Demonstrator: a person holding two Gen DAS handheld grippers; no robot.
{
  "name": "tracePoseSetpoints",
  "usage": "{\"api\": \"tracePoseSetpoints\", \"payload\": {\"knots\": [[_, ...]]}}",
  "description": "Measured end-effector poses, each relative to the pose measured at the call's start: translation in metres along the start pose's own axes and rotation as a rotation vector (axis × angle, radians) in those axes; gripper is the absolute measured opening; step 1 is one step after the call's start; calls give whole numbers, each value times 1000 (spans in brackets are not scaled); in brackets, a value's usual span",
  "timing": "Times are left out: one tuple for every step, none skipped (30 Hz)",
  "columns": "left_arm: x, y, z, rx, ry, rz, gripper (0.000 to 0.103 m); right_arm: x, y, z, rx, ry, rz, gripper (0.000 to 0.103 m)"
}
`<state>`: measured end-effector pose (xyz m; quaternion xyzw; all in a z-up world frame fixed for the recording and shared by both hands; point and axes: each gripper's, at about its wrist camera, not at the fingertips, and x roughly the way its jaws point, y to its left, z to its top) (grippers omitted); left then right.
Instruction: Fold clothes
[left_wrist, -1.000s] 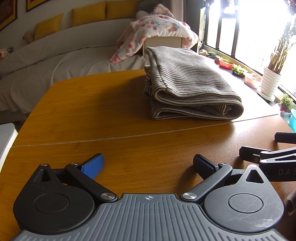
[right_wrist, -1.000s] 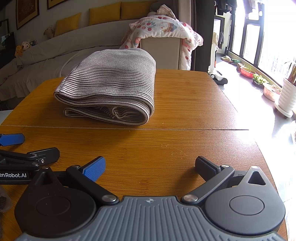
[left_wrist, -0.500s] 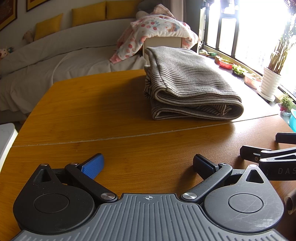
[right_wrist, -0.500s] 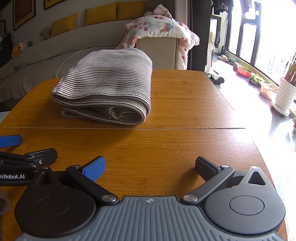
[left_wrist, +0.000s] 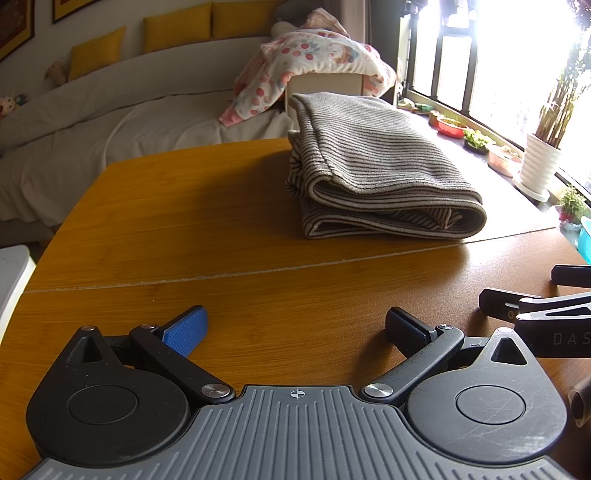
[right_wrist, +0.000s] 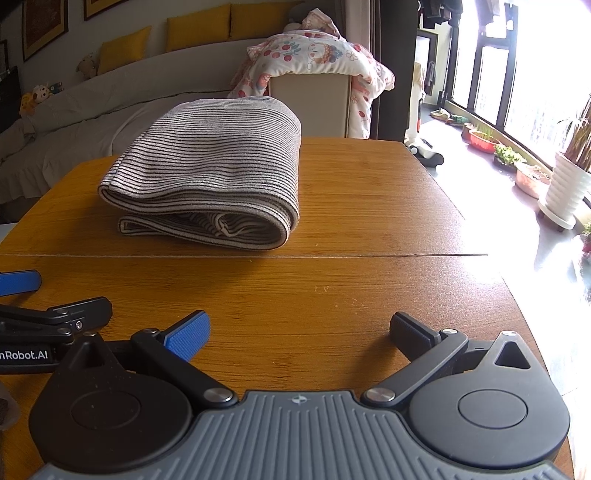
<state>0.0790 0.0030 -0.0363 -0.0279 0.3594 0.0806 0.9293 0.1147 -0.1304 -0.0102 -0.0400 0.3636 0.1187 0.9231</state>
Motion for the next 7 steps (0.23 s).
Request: {"api": "tracePoseSetpoints", "payload": {"knots": [[0,0,0,0,0,0,103,0,0,0,0,0,-1,103],[0,0,0,1,1,-1,103,0,1,0,1,0,-2,103],[0,0,0,2,2,-1,103,0,1,0,2,1,-3,103],[0,0,1,3,3,-2,103,0,2,0,3,1,-4,103],[0,1,1,4,3,-5,103,0,2,0,3,1,-5,103],[-1,3,1,0,-2,-21,103,0,3,0,-2,2,2,103],[-3,7,1,-11,-11,-51,103,-1,4,0,-16,4,21,103]]}}
